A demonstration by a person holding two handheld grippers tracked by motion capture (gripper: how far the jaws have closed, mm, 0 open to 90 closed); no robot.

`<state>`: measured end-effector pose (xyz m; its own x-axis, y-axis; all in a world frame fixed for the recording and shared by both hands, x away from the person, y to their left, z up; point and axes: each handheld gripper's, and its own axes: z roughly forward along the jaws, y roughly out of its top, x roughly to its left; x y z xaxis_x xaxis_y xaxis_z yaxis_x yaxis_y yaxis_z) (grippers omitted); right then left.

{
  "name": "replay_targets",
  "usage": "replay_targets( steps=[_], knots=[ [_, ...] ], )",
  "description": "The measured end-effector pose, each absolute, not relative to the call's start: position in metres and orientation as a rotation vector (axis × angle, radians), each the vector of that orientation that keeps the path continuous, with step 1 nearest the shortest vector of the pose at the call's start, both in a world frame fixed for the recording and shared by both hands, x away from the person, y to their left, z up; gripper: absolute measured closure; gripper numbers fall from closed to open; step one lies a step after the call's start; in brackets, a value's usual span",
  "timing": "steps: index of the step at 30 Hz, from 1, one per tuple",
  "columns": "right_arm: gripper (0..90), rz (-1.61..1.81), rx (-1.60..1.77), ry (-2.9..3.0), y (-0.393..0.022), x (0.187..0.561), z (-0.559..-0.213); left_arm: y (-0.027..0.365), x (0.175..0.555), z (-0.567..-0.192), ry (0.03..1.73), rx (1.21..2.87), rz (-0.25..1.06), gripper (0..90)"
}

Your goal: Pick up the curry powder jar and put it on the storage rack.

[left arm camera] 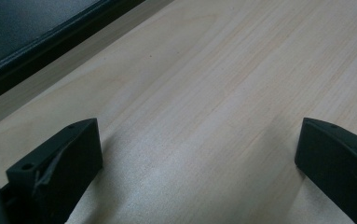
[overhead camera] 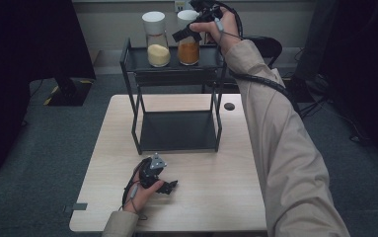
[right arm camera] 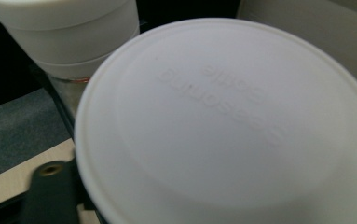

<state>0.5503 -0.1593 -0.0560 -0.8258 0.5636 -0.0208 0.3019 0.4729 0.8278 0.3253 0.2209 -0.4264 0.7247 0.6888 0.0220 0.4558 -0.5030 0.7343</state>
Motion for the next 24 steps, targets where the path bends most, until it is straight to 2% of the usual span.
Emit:
replay_targets(
  steps=[4, 9, 24],
  knots=[
    [9.6, 1.274, 0.773, 2.409, -0.157, 0.544, -0.055, 0.221, 0.325, -0.426, 0.862, 2.189, 0.406, 0.0],
    [2.4, 1.269, 0.798, 2.349, -0.157, 0.526, -0.056, 0.221, 0.325, -0.426, 0.862, 2.188, 0.407, 0.0],
    [1.0, 1.302, 0.879, 2.272, -0.175, 0.482, -0.063, 0.221, 0.325, -0.426, 0.862, 2.188, 0.406, 0.0]
  ],
)
